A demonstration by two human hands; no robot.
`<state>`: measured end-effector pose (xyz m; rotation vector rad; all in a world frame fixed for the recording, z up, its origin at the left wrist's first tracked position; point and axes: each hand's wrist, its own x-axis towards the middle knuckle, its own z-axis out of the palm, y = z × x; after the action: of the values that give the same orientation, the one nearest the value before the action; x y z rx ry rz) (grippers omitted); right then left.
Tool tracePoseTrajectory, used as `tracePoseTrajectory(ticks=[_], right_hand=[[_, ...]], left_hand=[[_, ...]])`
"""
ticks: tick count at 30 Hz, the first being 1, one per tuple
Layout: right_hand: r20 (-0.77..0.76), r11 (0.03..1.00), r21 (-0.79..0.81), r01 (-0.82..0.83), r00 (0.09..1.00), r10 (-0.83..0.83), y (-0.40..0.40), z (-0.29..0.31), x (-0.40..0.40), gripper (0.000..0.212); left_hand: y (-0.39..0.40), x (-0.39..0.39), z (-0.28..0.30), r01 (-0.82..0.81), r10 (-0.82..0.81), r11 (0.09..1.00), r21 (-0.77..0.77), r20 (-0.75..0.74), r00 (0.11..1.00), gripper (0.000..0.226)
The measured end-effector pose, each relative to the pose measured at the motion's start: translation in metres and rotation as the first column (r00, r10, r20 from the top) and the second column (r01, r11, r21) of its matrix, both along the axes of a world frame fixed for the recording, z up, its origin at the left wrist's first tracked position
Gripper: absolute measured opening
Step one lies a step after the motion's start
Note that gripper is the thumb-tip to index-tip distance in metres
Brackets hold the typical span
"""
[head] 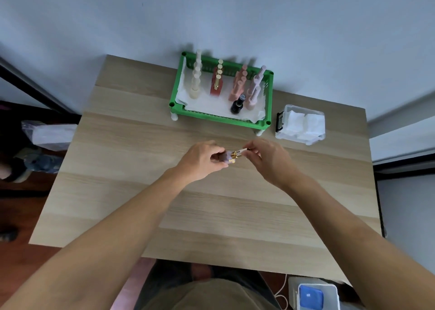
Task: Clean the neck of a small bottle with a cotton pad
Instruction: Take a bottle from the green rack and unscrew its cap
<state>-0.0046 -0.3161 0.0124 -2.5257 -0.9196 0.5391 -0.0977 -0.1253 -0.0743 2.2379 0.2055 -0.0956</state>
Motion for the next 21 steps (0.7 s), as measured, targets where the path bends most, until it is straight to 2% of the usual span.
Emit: tracePoseTrajectory(ticks=[4,7,10,14,21], right_hand=[[0.106,0.992,0.054,-0.116,0.988,0.11,-0.003,0.016,-0.004,0.019],[0.174,0.964,0.024,-0.264,0.951,0.256,-0.007,0.029,-0.005,0.016],[0.196,0.941,-0.004,-0.337,0.923,0.331,-0.011,0.037,-0.003,0.021],[0.108,0.968,0.056,-0.245,0.965,0.238,-0.014,0.045,-0.006,0.046],[0.118,0.996,0.007,-0.085,0.989,0.084,-0.008,0.051,-0.008,0.026]], left_hand=[[-0.002,-0.003,0.013,0.016,-0.016,1.0,0.008,0.029,0.999,0.019],[-0.001,-0.007,0.021,0.037,-0.037,0.999,0.022,0.035,0.999,0.021],[-0.002,-0.01,0.028,0.027,-0.027,1.0,0.004,0.07,0.997,0.02],[-0.005,-0.012,0.038,0.005,-0.001,0.999,-0.034,0.109,0.994,0.016],[-0.007,-0.02,0.045,-0.01,0.014,1.0,-0.028,0.13,0.991,0.015]])
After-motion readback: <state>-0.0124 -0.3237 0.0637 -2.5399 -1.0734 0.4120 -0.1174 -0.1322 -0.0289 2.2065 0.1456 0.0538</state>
